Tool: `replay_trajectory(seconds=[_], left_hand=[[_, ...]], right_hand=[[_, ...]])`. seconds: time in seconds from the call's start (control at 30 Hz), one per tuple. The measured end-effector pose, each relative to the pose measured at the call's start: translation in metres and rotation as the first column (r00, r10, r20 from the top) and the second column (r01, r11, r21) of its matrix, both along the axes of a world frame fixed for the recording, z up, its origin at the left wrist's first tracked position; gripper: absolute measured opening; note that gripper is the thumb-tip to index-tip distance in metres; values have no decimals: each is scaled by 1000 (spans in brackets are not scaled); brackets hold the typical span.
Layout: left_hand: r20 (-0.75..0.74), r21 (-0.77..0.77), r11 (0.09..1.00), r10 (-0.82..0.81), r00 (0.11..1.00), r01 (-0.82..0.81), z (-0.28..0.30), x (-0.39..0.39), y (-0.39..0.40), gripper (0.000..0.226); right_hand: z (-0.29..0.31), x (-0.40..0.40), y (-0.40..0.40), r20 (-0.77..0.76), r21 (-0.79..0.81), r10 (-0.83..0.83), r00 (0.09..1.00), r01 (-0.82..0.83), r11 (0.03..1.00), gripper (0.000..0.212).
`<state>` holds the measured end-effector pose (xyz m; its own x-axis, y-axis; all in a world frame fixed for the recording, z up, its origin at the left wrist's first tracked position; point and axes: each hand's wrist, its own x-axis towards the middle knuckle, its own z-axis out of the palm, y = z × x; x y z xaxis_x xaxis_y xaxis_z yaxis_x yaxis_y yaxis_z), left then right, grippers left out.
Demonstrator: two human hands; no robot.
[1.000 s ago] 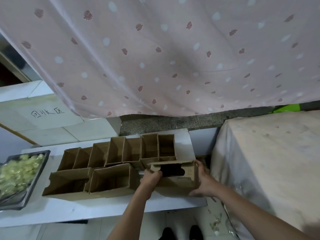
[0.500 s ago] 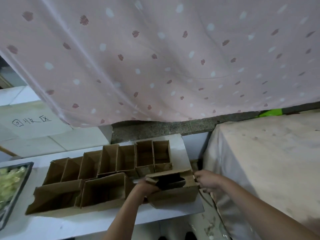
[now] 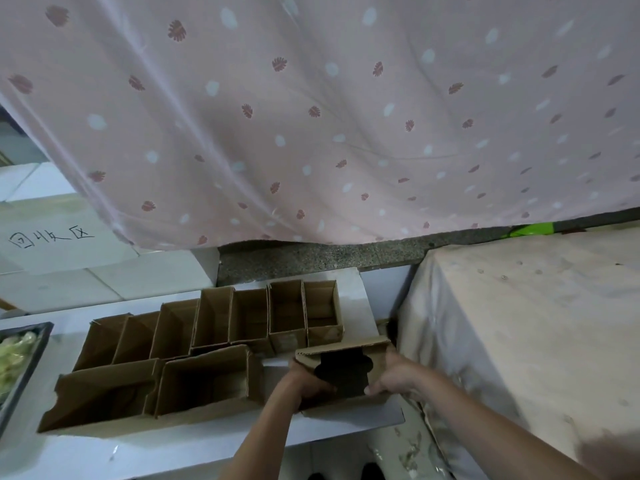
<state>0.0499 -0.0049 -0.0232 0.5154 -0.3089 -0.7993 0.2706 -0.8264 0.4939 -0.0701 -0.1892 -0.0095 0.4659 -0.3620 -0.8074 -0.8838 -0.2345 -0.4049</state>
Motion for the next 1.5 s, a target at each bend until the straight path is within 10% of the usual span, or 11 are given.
replay_trajectory(seconds=[0.17,0.53,0.73,1.0,1.2,1.37,1.5], left_hand=[[255,65,997,-51,966,35,-1,-16,-6,54],[173,-43,999,22,985,-15,11,-22,-8,16],[19,-236,966,111,994,-103,20,-9,9,41],[-108,-228,960,139,984,-161,28,-6,28,14],[47,-218,968,-113,993,120,30,-7,27,21],[178,-228,870,-404,897,437,26,-9,37,46],[355,117,668,-720,597,735,11,-22,38,73]], right_hand=[[-1,-3,2,78,-79,-102,992,108,991,90],[15,-11,16,147,-392,-66,987,119,912,66],[20,-18,7,262,-191,-144,954,197,962,71],[29,-19,-7,273,214,-597,754,557,802,47],[31,-26,-15,222,574,-881,418,674,465,12],[21,-40,-33,229,434,-859,457,742,511,19],[-7,-57,-36,91,259,-764,639,725,638,22]])
